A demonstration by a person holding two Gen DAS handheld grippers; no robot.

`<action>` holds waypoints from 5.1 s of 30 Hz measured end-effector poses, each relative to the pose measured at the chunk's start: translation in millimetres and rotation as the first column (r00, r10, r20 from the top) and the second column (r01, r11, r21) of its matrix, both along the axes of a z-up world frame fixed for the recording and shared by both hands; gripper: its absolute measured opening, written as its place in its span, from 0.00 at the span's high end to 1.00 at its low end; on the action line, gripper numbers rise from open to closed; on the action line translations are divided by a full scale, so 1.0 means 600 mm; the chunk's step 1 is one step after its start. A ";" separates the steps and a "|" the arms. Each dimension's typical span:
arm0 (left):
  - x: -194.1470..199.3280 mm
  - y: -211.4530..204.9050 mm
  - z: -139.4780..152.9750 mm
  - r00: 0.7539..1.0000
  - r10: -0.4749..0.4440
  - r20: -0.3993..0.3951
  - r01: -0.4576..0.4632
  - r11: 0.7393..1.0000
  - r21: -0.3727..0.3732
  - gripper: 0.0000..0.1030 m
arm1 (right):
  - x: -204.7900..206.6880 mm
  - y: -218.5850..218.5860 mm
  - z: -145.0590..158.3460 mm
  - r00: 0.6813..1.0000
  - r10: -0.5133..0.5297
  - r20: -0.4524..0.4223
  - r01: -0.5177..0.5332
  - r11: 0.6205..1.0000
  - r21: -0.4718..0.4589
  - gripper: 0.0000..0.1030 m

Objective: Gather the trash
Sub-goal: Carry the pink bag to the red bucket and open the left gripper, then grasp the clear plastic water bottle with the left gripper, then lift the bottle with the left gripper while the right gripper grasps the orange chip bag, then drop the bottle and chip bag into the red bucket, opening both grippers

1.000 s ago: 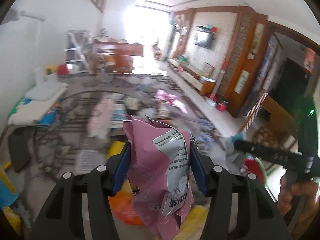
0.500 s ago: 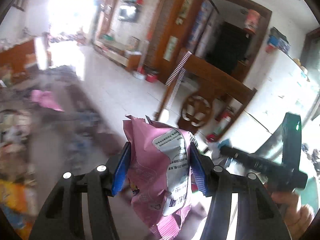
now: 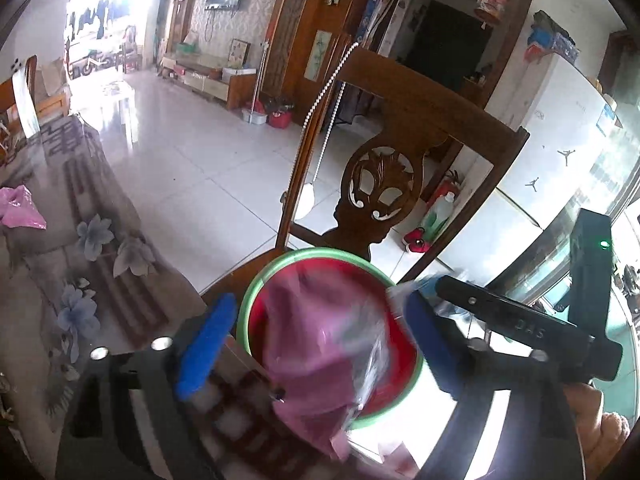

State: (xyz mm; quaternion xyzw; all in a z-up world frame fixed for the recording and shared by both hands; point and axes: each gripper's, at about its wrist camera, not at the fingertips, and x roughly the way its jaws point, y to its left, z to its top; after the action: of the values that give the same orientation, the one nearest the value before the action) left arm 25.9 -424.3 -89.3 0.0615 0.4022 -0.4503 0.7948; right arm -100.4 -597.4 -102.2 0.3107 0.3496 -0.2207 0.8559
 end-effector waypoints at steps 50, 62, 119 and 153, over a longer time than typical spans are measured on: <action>0.097 0.711 -0.042 0.630 0.776 -0.037 -0.758 0.625 0.185 0.25 | 0.068 0.527 0.096 0.812 0.578 -0.073 -0.581 0.814 -0.017 0.17; 0.091 0.746 -0.057 0.597 0.791 -0.131 -0.779 0.611 0.140 0.49 | 0.096 0.624 0.064 0.724 0.681 -0.110 -0.683 0.730 0.019 0.17; 0.005 0.783 0.081 0.634 0.773 -0.018 -0.765 0.625 -0.156 0.49 | 0.205 0.754 0.077 0.665 0.745 -0.042 -0.745 0.666 0.022 0.23; -0.008 0.674 0.089 0.735 0.677 0.031 -0.672 0.734 -0.099 0.49 | 0.107 0.527 0.180 0.785 0.617 0.056 -0.612 0.786 -0.085 0.22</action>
State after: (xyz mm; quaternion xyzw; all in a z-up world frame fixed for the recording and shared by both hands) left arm 21.2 -19.7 -36.0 -0.1061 0.3526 -0.1451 0.9184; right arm -36.1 -281.2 5.6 0.1619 0.3896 0.0717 0.9038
